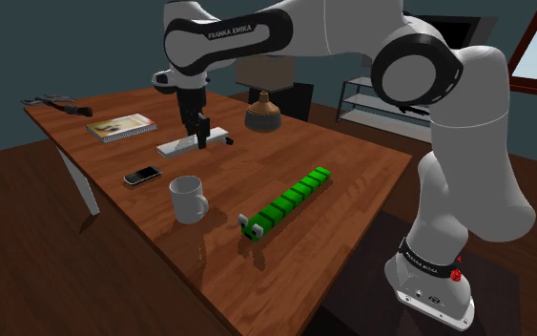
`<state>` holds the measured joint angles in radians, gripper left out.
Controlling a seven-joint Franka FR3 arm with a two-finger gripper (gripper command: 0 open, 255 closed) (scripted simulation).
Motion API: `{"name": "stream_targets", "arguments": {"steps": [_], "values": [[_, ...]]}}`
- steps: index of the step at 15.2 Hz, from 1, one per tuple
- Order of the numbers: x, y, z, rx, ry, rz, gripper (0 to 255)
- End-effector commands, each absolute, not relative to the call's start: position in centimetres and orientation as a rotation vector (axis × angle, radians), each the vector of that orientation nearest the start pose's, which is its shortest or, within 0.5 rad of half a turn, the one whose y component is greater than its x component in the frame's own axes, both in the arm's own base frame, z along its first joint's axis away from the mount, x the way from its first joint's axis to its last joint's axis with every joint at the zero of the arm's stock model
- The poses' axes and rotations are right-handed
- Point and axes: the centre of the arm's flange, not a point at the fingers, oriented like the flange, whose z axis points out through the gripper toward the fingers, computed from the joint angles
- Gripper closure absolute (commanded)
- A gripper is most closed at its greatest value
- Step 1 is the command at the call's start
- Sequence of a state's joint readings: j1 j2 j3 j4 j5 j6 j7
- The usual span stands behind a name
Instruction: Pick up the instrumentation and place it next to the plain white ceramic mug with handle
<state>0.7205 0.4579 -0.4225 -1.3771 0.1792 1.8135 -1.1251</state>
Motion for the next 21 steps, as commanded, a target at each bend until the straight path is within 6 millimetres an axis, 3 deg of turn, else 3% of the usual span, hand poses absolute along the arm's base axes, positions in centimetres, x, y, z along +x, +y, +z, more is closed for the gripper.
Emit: {"name": "stream_targets", "arguments": {"steps": [1, 21], "values": [[63.6, 26.5, 46.0, -2.391, -2.06, -0.022, 255], [63.6, 26.5, 35.5, -2.391, -2.06, -0.022, 255]]}}
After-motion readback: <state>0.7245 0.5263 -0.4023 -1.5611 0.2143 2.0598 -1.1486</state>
